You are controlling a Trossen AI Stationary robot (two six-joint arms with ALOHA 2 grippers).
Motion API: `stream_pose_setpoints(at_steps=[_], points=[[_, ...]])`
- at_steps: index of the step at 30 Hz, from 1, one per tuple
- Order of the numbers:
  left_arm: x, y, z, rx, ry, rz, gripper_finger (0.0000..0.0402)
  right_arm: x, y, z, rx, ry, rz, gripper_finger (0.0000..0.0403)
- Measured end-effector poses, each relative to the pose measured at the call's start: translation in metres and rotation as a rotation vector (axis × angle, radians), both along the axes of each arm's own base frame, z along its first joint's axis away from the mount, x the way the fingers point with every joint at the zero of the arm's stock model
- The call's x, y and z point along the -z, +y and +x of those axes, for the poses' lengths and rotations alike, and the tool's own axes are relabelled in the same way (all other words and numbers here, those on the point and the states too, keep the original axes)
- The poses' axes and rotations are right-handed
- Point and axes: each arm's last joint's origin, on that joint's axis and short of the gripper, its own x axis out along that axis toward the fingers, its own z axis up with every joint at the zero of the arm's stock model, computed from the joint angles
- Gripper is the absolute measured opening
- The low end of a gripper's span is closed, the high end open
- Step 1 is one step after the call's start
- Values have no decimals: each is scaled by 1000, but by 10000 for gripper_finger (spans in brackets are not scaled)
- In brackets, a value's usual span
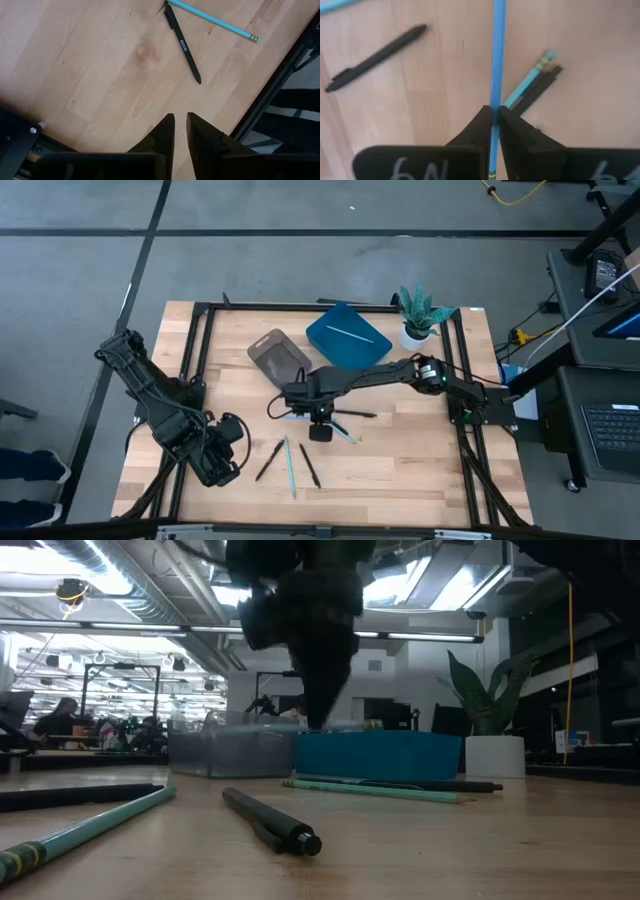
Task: Sort pens & pencils
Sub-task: Put the blue pencil into the blue bin
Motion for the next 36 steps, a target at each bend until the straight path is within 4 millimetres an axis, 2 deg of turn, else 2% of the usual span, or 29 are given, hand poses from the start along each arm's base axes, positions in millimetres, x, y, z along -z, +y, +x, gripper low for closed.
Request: stream_pose_setpoints(at_steps=[6,11,19,36], points=[[0,-1,0,0,-2,-3,43,-37,-12,3,0,-67,-80,32],[0,-1,0,-2,-3,-4,43,-62,-32,-4,22,-46,-156,32],[0,-6,-6,0,-10,-3,43,-68,-73,-22,98,92,-202,32],[0,-11,-11,-17,-20,-5,43,-68,-146,-33,248,106,-206,32]])
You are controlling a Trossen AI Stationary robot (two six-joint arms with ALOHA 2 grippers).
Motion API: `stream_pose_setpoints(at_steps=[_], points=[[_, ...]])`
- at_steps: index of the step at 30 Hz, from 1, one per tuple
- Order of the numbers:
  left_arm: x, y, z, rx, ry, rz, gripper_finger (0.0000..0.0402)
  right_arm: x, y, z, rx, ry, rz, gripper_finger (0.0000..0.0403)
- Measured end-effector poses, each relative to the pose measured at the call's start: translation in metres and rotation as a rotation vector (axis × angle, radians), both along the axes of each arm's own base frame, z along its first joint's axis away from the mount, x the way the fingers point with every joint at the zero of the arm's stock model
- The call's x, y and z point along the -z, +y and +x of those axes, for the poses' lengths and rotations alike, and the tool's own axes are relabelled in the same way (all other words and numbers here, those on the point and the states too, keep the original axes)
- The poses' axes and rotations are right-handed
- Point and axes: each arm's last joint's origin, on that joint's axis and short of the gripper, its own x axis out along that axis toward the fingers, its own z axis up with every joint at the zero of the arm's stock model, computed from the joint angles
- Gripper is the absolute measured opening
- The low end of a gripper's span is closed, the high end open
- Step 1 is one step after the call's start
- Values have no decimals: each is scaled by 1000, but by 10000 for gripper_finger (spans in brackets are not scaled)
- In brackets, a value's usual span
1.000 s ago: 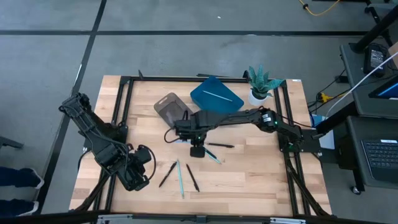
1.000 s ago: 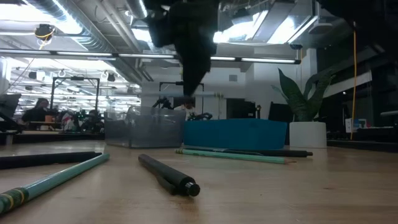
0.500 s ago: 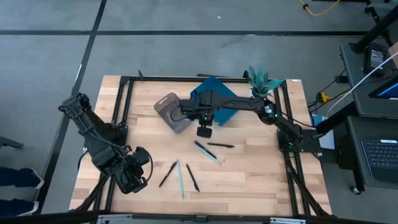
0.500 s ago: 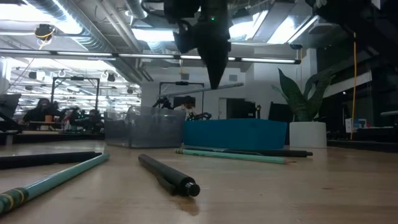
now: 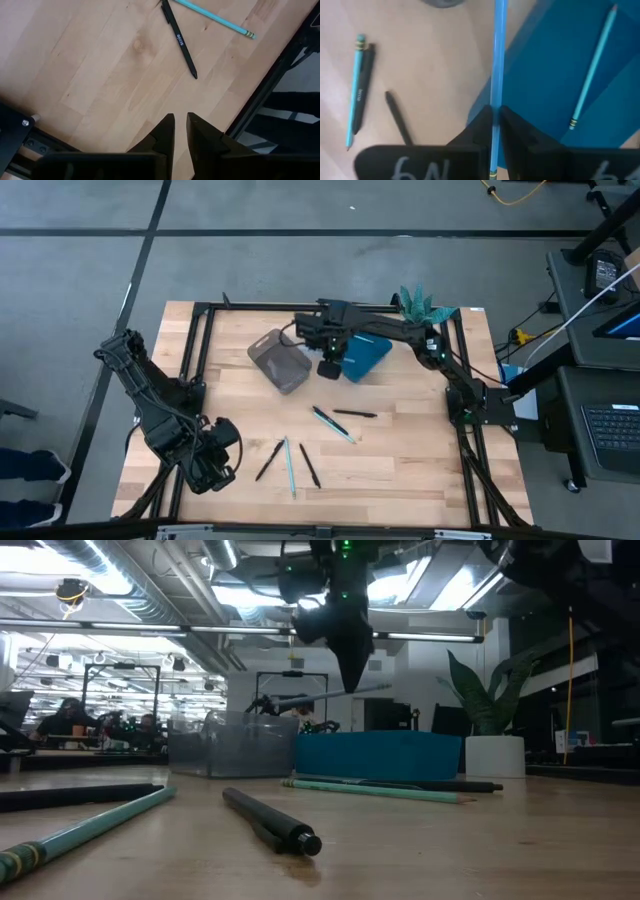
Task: Sort pens & pencils
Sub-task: Put the blue pencil into the blue bin
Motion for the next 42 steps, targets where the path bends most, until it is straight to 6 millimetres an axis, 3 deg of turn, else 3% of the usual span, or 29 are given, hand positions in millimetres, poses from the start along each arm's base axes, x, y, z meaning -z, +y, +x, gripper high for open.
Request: stream_pose_setpoints(at_steps=[8,14,42], points=[[0,1,-1,3,11,13,43,0,-41,-12,127,-2,0,32],[1,2,-2,9,21,26,43,0,-61,-19,191,-3,2,32],[1,2,-2,27,20,31,43,1,-70,-23,186,2,4,32]])
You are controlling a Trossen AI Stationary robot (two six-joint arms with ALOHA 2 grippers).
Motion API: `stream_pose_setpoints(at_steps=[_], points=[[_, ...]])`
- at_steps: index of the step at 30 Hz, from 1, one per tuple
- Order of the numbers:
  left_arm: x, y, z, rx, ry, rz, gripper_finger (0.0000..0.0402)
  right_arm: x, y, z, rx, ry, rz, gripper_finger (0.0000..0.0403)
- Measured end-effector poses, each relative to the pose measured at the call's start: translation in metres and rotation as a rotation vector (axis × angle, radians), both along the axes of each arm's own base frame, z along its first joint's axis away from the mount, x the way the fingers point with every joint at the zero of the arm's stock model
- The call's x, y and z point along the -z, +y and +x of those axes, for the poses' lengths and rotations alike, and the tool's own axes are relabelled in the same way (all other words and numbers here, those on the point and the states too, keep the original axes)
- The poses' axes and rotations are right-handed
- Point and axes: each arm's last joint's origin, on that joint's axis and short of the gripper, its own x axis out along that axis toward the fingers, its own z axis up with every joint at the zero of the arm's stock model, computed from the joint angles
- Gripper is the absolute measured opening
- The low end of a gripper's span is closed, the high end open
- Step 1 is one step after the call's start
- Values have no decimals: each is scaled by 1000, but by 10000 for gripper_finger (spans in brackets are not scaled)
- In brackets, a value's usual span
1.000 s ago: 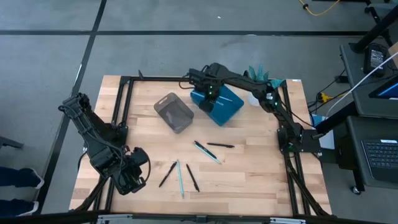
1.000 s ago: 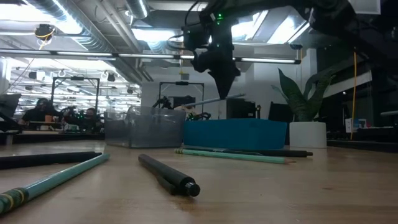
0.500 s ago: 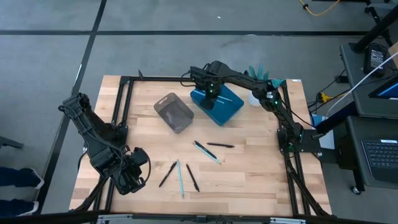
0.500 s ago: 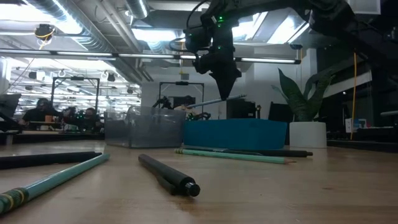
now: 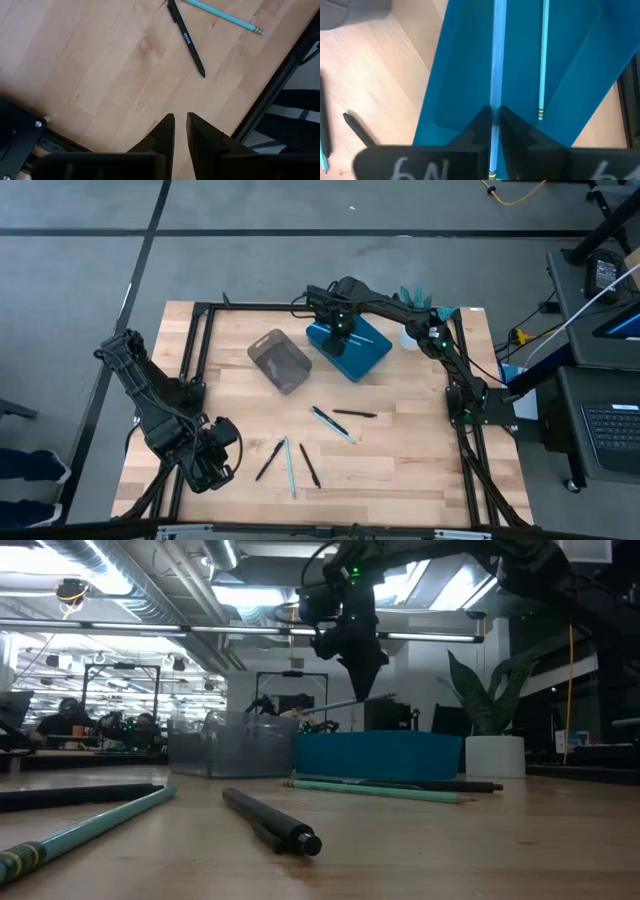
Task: Sort pens & pencils
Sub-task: Put the blue pencil into the blue bin
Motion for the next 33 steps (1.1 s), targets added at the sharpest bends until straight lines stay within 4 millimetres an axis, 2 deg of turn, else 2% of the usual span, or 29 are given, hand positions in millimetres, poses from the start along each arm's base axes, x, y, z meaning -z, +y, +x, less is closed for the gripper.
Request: stream_pose_setpoints(at_steps=[12,33], points=[[0,0,0,-5,0,-1,43,0,-6,-2,13,-5,12,32],[0,0,0,-8,0,-2,43,3,-4,-2,-6,-14,59,32]])
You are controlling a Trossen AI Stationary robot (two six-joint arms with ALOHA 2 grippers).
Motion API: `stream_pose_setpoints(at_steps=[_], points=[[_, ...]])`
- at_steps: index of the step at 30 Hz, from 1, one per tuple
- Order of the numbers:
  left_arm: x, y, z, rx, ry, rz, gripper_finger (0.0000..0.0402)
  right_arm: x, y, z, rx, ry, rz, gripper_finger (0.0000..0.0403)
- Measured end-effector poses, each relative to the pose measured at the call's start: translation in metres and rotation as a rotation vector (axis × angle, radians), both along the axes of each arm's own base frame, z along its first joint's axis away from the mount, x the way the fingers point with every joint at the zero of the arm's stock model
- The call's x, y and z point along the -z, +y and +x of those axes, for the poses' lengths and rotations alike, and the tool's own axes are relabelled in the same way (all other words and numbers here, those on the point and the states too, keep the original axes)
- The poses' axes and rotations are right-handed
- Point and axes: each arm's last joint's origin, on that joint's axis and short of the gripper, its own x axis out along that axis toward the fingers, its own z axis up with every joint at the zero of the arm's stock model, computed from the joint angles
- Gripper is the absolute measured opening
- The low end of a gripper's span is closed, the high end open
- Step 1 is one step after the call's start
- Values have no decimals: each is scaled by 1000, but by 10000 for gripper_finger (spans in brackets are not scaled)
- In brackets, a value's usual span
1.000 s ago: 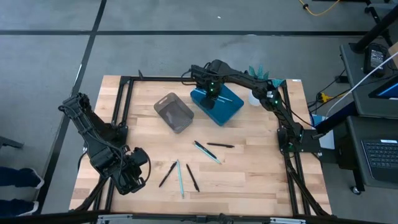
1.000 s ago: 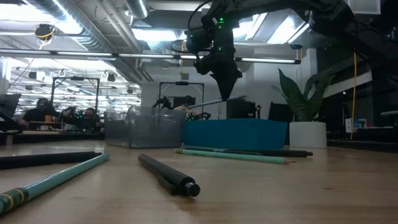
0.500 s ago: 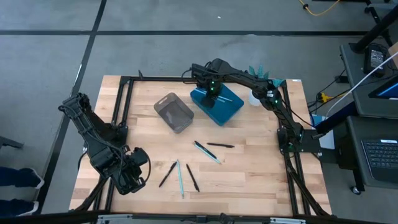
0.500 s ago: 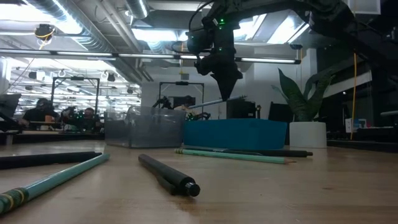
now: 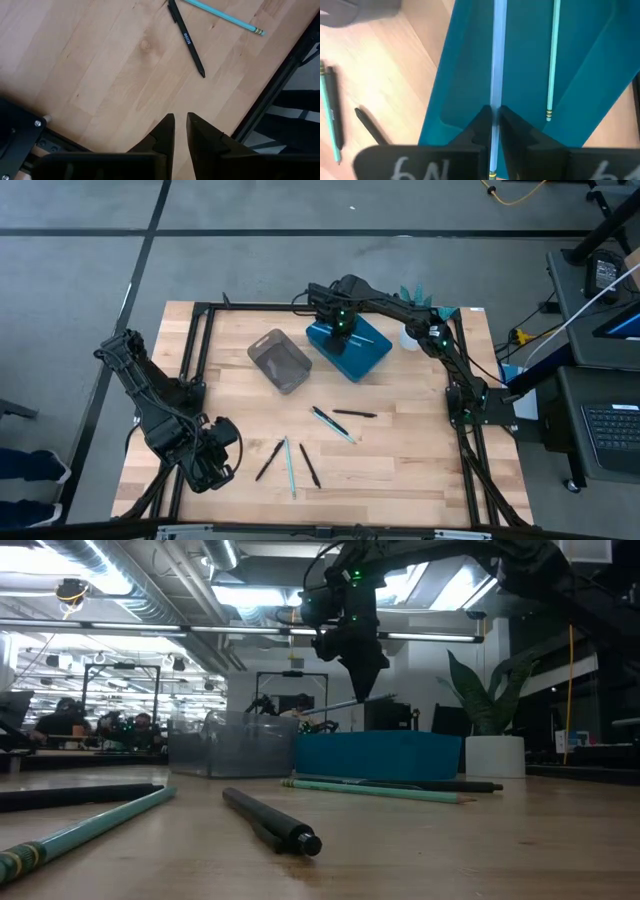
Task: Sort pens & pencils
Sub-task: Put the blue pencil into the blue bin
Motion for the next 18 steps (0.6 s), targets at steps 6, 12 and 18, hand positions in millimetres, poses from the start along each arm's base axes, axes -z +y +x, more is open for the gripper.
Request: stream_pose_setpoints(at_steps=[6,12,18], points=[[0,0,0,0,0,0,43,17,6,-20,4,114,47,32],[0,2,-2,3,11,31,43,32,7,-62,80,260,77,32],[1,9,3,19,21,62,43,38,8,-72,97,254,82,32]])
